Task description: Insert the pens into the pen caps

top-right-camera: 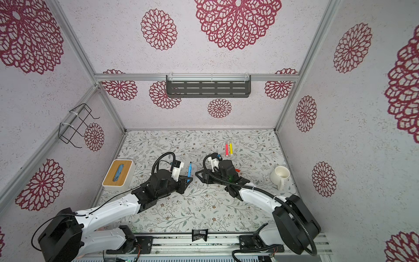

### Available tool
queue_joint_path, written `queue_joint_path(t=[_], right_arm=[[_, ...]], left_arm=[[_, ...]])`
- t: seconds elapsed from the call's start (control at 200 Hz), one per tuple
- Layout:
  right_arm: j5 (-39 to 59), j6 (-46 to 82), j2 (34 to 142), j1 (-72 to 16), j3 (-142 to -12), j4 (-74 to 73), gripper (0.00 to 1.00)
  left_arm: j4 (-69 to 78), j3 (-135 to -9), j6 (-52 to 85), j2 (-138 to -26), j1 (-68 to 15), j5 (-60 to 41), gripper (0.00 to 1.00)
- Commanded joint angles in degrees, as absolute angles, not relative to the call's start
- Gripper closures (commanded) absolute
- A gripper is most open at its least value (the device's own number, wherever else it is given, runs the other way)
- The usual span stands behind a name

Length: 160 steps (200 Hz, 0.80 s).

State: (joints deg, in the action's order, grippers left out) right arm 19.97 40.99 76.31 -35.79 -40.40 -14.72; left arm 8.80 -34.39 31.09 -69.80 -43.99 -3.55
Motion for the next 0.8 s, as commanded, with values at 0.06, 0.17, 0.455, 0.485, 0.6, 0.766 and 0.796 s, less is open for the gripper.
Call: queue_joint_path(t=[0.06,0.17,0.455,0.485,0.6,0.766,0.796], right_arm=[[3.13,41.7,71.79,-28.67,-45.45,6.94,0.49],[-5.13,42.97,72.46,-24.45,-49.54,18.39,0.51],[-5.52,40.37,79.34,-20.09,-56.34,24.04,0.53],[-5.63,39.62,80.65,-19.96,-57.31,24.78,0.53],[-5.13,37.41,85.16,-19.43,-60.15,26.08,0.56],[-4.11,35.81,90.79,-19.33,-63.0,26.16,0.59],[-3.58,35.49,91.93,-19.34,-63.5,26.1,0.6]], left_arm=[[8.4,-32.97,30.57,-68.03,-44.03,-1.14,1.0],[7.9,-32.63,30.37,-67.42,-44.08,-1.06,1.0],[7.79,-31.12,30.06,-64.84,-44.12,-0.75,1.0],[7.65,-31.03,30.03,-64.55,-44.12,-0.73,1.0],[6.77,-30.79,29.73,-63.73,-44.09,-0.26,1.0],[6.52,-30.52,29.54,-63.39,-44.12,0.0,1.0],[6.55,-30.58,29.54,-63.46,-44.07,0.04,1.0]])
